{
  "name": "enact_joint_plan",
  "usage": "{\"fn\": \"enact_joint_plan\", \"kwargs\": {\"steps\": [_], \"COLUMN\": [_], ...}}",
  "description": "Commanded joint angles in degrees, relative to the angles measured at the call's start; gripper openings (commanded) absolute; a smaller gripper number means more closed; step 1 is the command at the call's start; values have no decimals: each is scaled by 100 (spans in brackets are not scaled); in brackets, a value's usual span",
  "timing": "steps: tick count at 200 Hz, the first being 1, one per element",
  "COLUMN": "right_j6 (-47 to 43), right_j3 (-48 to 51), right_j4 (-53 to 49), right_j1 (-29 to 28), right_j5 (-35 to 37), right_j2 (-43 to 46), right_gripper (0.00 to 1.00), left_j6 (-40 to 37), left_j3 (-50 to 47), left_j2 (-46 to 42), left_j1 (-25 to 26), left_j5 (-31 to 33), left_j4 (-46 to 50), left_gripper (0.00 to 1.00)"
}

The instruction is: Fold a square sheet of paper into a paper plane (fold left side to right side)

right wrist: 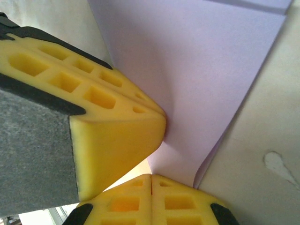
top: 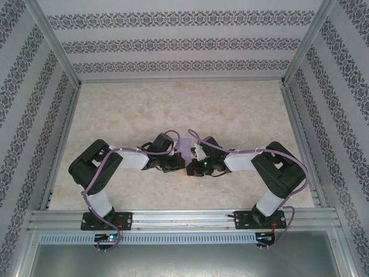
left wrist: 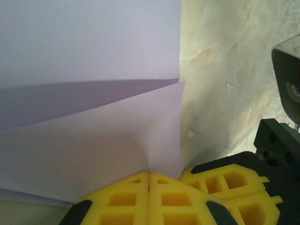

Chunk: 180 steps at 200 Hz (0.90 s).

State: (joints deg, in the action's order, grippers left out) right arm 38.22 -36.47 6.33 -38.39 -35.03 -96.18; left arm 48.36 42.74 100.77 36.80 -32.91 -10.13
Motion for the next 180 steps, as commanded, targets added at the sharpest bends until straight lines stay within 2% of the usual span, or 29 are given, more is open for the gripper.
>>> {"fn": "enact_joint_plan", "kwargs": {"steps": [1, 102, 180], "right_j6": [-236, -297, -306], "right_j3": [202, 149, 127], "right_j4": [-816, -954, -958], "right_j1": [-118, -179, -177], "right_j5": [743, 635, 602], "right_j2": [-463, -494, -507], "right_gripper": [0, 0, 0], "left_j6": [-196, -475, -771], "left_j3": [32, -67, -308], "left_j2": [4, 57, -52], "left_j1": [-89, -659, -1327], "left_j5": [567, 592, 696], "left_j4": [493, 354, 242], "left_gripper": [1, 1, 1]}}
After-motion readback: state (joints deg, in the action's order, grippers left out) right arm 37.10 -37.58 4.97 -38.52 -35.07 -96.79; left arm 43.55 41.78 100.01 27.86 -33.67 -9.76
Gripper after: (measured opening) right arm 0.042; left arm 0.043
